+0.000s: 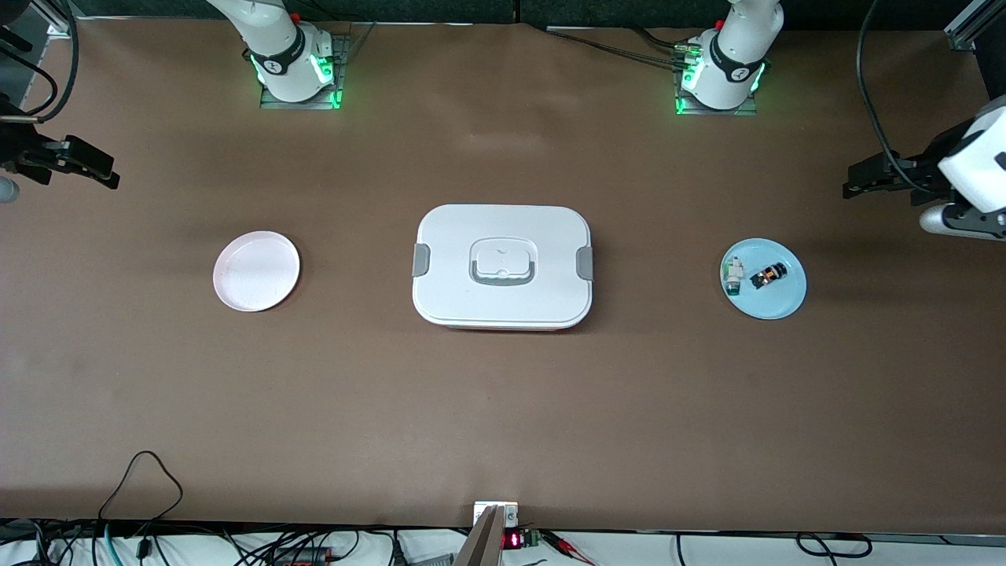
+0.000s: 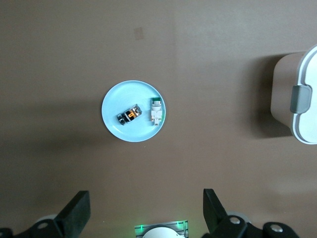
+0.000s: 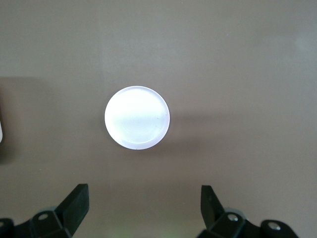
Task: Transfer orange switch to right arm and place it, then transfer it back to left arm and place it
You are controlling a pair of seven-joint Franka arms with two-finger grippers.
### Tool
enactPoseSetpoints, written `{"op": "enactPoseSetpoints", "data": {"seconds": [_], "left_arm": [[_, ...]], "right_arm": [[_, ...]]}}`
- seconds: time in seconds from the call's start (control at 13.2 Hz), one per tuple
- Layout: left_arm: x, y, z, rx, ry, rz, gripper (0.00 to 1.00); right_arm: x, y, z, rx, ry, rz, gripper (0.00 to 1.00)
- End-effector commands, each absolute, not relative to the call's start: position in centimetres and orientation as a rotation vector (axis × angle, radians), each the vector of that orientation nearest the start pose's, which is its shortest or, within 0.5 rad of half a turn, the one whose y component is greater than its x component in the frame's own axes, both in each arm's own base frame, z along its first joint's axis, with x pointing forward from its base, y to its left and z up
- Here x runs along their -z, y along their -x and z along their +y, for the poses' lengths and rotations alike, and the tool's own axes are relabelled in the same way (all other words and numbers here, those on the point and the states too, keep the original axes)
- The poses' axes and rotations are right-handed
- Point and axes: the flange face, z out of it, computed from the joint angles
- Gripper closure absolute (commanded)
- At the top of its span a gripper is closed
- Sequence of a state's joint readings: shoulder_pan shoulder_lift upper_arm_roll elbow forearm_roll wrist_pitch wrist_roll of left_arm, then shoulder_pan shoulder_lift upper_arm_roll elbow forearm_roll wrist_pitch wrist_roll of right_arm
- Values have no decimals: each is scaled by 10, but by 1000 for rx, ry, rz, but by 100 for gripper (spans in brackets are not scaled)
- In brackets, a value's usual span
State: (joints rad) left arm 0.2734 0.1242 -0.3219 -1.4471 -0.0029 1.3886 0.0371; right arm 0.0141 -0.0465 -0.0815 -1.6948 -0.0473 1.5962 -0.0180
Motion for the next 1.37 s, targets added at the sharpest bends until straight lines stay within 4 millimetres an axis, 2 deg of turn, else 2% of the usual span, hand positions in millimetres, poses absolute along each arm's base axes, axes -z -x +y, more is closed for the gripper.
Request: {"op": "enactPoseSetpoints", "data": {"seconds": [0.0, 0.08, 0.23, 0.38, 0.46, 0.68, 0.76, 0.91, 1.06, 1.29], "left_arm": [[-622, -561, -45, -241, 3162, 161, 0], [-623, -560, -52, -232, 3159, 175, 0], [-624, -562, -51, -203, 3182, 170, 0], [-623, -564, -40, -178, 3199, 157, 0], [-627, -562, -27, -157, 3196, 122, 0], [-616, -536, -21, -110, 3186, 97, 0], [-615, -533, -20, -81, 3172, 97, 0], [-614, -537, -11, -77, 3175, 78, 0], [-614, -539, -9, -73, 3175, 146, 0], [-614, -539, -9, -74, 3178, 144, 0]], "right_arm": [[-599, -539, -43, -95, 3172, 61, 0], [-599, -539, -43, -93, 3172, 61, 0], [-599, -539, -44, -95, 3172, 61, 0], [-596, -539, -46, -103, 3171, 78, 0], [-597, -539, -45, -100, 3170, 73, 0], [-600, -539, -40, -89, 3182, 44, 0], [-603, -539, -39, -79, 3182, 37, 0], [-609, -541, -41, -60, 3182, 40, 0], [-613, -541, -45, -45, 3175, 43, 0], [-616, -541, -44, -36, 3187, 55, 0]]}}
